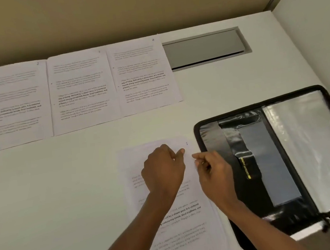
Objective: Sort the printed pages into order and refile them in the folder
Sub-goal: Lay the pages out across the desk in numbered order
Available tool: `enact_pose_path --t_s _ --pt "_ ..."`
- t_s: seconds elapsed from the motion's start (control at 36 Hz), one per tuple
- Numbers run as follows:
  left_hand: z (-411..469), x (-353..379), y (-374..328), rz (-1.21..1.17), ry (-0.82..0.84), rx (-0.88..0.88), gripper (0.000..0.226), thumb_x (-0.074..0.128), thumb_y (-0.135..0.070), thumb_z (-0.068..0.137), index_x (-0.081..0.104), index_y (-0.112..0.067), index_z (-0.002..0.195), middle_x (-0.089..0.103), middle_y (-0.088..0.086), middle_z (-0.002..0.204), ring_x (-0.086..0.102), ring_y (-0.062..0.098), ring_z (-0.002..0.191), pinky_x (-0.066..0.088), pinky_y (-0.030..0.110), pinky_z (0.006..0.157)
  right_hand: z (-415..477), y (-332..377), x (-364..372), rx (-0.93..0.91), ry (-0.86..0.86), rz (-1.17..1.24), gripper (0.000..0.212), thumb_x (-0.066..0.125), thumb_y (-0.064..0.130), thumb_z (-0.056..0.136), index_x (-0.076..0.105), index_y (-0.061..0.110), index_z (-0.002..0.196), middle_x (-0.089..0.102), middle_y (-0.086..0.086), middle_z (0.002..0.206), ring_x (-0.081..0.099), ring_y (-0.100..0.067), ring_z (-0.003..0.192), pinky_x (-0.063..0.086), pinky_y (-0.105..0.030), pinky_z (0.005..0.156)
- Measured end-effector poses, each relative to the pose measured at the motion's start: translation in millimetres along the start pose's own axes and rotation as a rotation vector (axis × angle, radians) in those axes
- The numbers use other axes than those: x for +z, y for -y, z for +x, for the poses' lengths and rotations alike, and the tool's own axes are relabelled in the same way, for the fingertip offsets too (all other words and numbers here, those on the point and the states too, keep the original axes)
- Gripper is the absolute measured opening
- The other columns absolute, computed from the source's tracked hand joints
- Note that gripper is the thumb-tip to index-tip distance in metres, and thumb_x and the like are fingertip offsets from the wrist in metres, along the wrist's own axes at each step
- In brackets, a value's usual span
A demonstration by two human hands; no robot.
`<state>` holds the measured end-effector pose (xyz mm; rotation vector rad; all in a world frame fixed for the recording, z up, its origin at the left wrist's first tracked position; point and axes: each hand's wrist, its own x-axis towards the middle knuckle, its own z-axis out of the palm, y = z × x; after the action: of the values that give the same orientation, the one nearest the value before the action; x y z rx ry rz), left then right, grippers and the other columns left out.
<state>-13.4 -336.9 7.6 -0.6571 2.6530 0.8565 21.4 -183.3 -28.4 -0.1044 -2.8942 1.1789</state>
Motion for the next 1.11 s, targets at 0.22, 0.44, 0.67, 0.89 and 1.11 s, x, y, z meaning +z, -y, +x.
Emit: enact_pose_path --t_s 0.22,0.44,0.67,0.89,1.11 --pt "-29.4 24.4 14.6 -0.168 -0.045 0.035 0.038 0.067 -0.062 0.094 0.062 -0.025 0.085 0.063 -0.011 0.083 0.062 0.010 0.080 0.052 0.031 0.071 -18.8 5.4 5.0 0.112 0.053 -0.031 0.030 0.065 0.037 0.101 0.068 0.022 0.127 0.067 0.007 0.106 0.065 -0.005 0.085 0.061 -0.028 0.075" --pt "-27.9 23.5 13.6 -0.240 -0.049 -0.020 0.061 0.063 -0.083 0.081 0.061 -0.023 0.090 0.064 -0.011 0.084 0.062 0.007 0.079 0.042 0.029 0.071 -21.9 9.8 13.8 0.059 0.178 0.044 0.016 0.076 0.020 0.093 0.066 0.025 0.104 0.063 0.010 0.097 0.062 -0.012 0.091 0.059 -0.041 0.078" --pt "-24.1 24.4 16.5 -0.208 -0.032 -0.047 0.035 0.073 -0.054 0.089 0.065 -0.021 0.084 0.067 -0.008 0.082 0.066 0.014 0.081 0.054 0.035 0.077 -37.7 3.4 6.5 0.073 0.106 0.075 0.029 0.072 0.035 0.097 0.070 0.025 0.123 0.058 0.011 0.116 0.059 -0.010 0.107 0.058 -0.030 0.089" --pt "-28.9 26.1 21.8 -0.308 -0.018 -0.017 0.017 0.074 -0.041 0.096 0.067 -0.026 0.092 0.075 -0.003 0.092 0.071 0.016 0.082 0.062 0.037 0.078 -32.2 3.0 -8.0 0.211 0.045 0.077 0.044 0.071 0.042 0.096 0.061 0.023 0.134 0.063 0.006 0.116 0.061 -0.010 0.101 0.061 -0.038 0.088" --pt "-38.7 18.1 17.2 -0.407 -0.063 -0.028 0.063 0.060 -0.079 0.088 0.056 -0.022 0.061 0.062 -0.005 0.062 0.062 0.011 0.064 0.051 0.033 0.069 -51.6 13.9 -0.1 0.056 0.072 0.202 0.050 0.081 0.032 0.089 0.056 0.031 0.133 0.065 0.018 0.111 0.063 -0.006 0.107 0.054 -0.030 0.093"
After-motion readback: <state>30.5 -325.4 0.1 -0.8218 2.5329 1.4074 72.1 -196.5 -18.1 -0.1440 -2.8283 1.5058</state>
